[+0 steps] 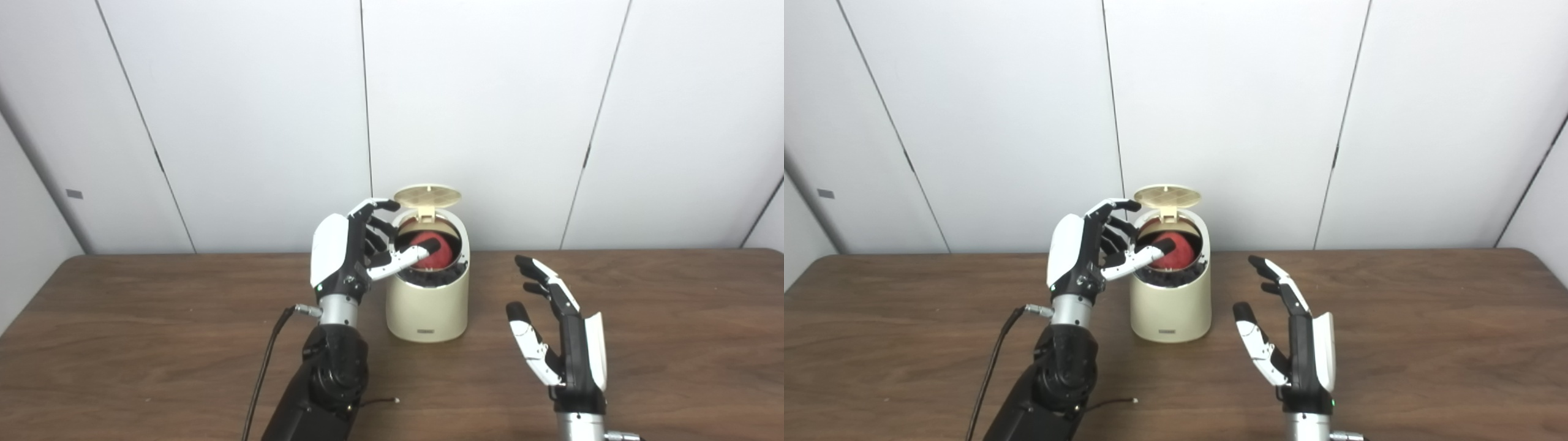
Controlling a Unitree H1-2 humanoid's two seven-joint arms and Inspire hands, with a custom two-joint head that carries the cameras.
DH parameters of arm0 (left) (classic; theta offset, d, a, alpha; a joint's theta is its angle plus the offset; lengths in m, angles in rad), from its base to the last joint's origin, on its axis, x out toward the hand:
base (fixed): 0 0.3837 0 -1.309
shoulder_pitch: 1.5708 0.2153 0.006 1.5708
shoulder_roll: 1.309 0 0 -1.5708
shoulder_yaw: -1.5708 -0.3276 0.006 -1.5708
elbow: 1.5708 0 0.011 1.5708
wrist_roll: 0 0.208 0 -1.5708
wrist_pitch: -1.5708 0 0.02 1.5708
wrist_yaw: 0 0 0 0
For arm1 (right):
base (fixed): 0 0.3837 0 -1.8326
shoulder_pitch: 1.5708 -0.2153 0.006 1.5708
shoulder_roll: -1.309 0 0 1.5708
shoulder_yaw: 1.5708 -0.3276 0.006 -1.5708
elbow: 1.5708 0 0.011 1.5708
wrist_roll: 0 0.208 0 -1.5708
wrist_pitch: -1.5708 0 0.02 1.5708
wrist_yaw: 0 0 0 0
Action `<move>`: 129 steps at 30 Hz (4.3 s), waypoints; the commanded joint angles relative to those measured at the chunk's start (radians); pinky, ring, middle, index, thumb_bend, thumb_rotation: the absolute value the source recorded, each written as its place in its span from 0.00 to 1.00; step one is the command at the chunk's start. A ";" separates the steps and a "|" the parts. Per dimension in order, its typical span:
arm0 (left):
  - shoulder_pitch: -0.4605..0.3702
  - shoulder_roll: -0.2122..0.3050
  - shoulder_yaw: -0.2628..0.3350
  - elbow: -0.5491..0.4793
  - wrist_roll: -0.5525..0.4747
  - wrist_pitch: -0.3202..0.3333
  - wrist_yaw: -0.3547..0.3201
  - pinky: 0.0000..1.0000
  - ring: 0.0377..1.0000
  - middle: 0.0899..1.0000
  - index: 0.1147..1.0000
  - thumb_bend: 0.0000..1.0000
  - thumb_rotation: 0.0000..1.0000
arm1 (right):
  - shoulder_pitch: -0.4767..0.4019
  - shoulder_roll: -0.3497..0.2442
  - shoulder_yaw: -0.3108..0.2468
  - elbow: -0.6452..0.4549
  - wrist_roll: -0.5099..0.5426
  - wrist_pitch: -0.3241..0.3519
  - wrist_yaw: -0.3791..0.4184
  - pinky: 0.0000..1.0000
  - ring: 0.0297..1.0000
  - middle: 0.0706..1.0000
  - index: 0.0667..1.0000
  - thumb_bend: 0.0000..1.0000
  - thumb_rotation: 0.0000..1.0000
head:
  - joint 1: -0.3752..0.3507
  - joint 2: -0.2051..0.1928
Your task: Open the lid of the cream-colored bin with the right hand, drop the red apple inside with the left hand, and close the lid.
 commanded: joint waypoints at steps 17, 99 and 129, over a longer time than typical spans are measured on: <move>-0.012 -0.013 0.011 -0.011 -0.051 -0.065 0.000 0.52 0.63 0.67 0.67 1.00 0.49 | -0.027 -0.001 0.005 -0.037 -0.012 -0.010 -0.001 0.71 0.79 0.78 0.76 0.28 0.80 | 0.000 0.003; 0.289 -0.052 0.326 -0.392 -0.636 -0.285 -0.170 0.56 0.63 0.60 0.56 0.29 0.77 | -0.597 -0.200 0.217 -0.117 -0.549 0.547 0.593 0.84 0.84 0.79 0.76 0.74 0.93 | -0.024 -0.006; 0.273 -0.067 0.327 -0.391 -0.629 -0.296 -0.158 0.55 0.61 0.58 0.54 0.27 0.76 | -0.525 -0.203 0.239 -0.160 -0.505 0.555 0.496 0.72 0.73 0.61 0.58 0.77 0.92 | -0.024 0.007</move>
